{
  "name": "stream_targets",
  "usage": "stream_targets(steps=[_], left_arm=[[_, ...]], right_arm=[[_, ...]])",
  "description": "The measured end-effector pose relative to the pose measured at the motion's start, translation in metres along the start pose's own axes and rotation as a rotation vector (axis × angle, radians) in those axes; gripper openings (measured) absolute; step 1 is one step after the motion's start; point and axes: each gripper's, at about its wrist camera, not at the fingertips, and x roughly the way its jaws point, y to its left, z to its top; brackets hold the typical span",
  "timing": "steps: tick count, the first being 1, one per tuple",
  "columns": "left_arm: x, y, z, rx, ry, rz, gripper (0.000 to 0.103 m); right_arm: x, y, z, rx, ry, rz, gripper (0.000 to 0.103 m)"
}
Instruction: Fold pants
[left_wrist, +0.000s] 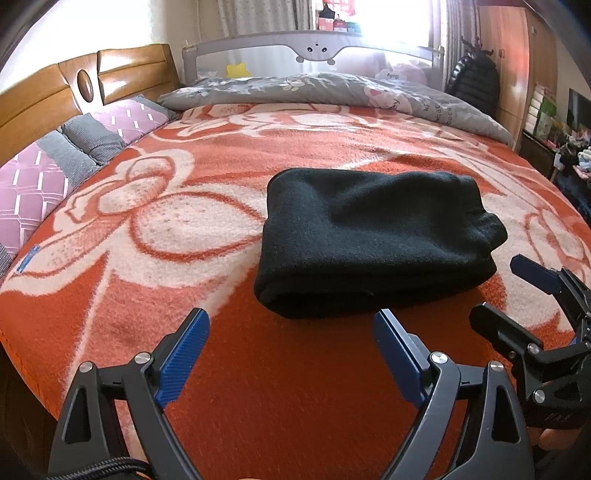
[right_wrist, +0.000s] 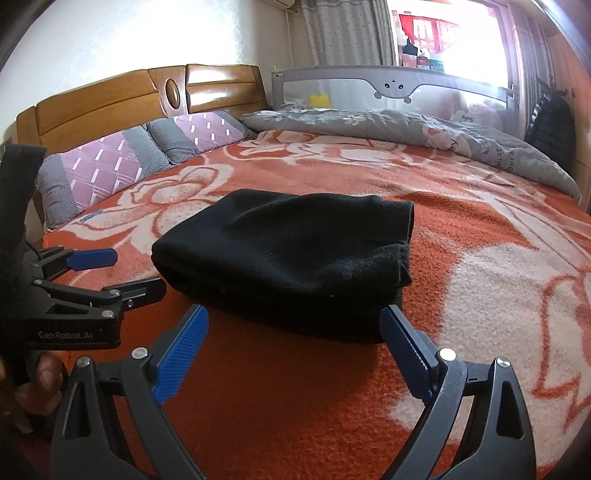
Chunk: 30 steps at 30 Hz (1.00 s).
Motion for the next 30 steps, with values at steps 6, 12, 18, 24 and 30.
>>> stream_targets(steps=[6,12,18,24,30], left_arm=[[0.0012,0.0004,0.0008,0.002,-0.004,0.005,0.091],[0.0020,0.0017,0.0013,0.002,0.004,0.007,0.091],[0.0015,0.0025,0.0018,-0.001,-0.001,0.006,0.091],[0.0021,0.0018,0.0012,0.008,-0.002,0.009,0.091],[0.0026,0.0007,0.0014,0.010,-0.001,0.010,0.091]], right_arm=[[-0.0004,0.0002,-0.0009,-0.004,-0.004,0.002,0.094],[0.0001,0.0006,-0.0007,-0.003,-0.004,0.004,0.094],[0.0007,0.0002,-0.0004,-0.003,-0.003,0.005,0.094],[0.0002,0.0002,-0.0003,-0.005,-0.006,0.005,0.094],[0.0014,0.0002,0.0006,-0.006,-0.006,0.005,0.094]])
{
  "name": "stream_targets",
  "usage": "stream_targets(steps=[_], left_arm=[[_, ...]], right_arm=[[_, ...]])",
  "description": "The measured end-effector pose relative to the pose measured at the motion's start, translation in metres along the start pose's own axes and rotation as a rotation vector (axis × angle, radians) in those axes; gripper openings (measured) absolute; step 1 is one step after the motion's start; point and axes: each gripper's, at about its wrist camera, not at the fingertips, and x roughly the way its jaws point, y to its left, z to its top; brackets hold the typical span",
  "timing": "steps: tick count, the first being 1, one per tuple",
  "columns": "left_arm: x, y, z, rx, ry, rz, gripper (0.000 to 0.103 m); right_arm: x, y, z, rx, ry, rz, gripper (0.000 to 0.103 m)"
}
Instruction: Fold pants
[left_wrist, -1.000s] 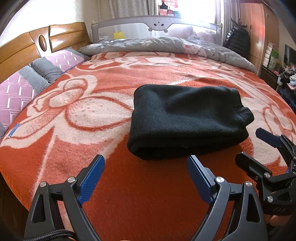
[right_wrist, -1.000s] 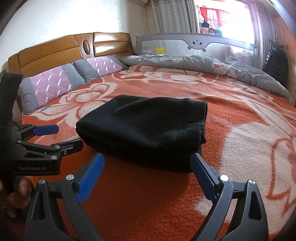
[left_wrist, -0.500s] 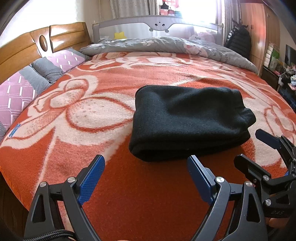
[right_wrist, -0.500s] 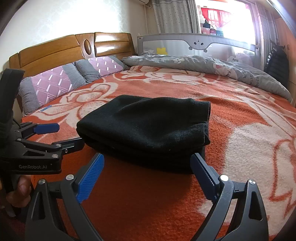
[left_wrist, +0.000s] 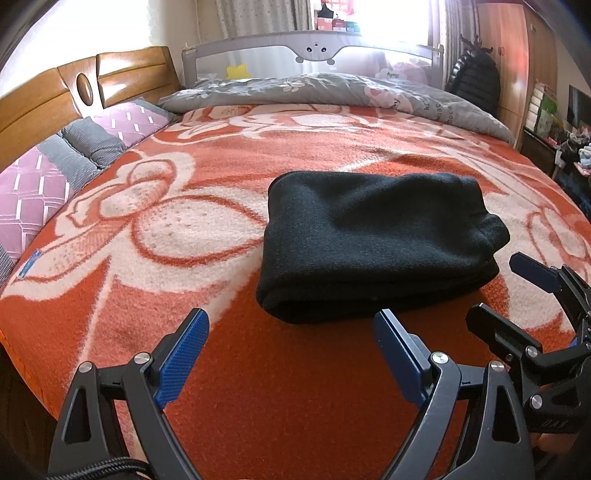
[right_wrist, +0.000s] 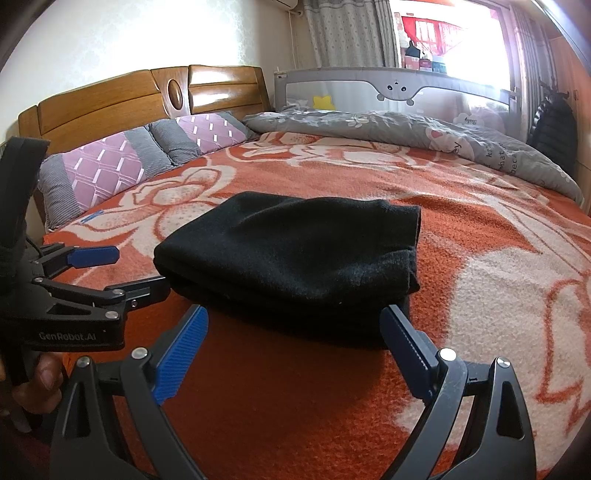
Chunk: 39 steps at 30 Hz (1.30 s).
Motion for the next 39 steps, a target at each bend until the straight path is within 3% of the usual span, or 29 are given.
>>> stream_targets(steps=[39], left_arm=[[0.004,0.004,0.018,0.017,-0.004,0.012,0.090]], right_arm=[[-0.005,-0.008,0.020,0.042,-0.015,-0.019,0.095]])
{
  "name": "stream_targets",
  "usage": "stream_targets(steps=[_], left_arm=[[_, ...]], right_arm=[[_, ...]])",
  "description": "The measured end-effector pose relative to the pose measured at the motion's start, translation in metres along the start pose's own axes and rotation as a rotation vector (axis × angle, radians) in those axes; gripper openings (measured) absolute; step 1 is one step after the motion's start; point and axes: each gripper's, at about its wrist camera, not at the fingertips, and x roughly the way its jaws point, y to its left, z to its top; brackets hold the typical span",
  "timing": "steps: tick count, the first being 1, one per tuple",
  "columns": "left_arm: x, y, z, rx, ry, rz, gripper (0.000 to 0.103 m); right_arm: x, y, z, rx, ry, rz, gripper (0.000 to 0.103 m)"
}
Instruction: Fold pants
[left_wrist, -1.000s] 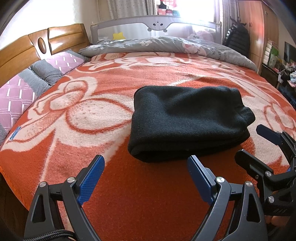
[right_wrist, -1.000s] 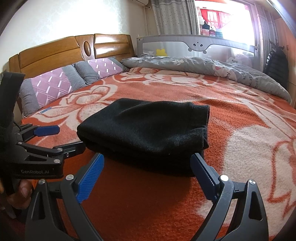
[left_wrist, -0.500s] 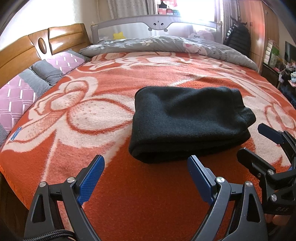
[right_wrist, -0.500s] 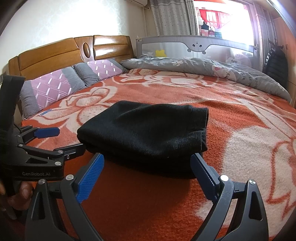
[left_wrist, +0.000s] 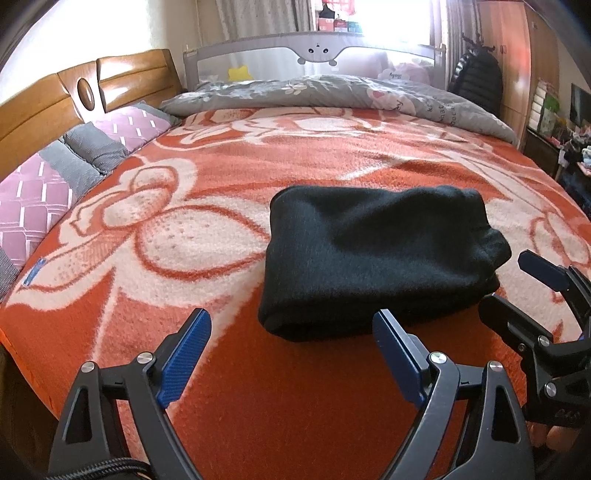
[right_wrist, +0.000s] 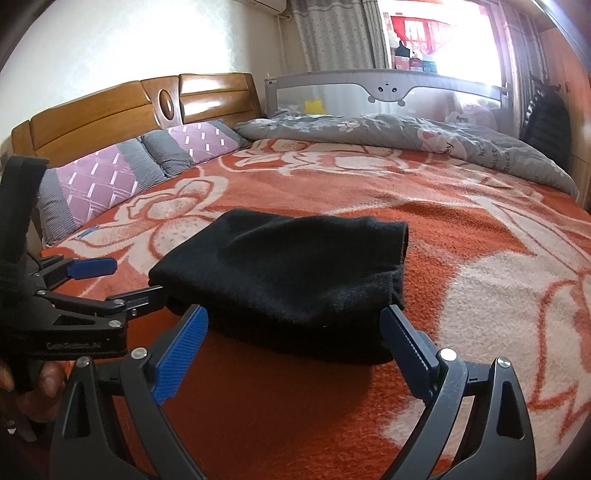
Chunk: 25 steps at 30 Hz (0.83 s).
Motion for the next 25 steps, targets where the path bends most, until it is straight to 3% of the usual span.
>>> stream_targets(steps=[25], left_arm=[[0.007,0.001,0.015,-0.023,0.031,-0.020,0.090]], right_arm=[[0.004,-0.015,0.003,0.048,0.019,-0.023,0.095]])
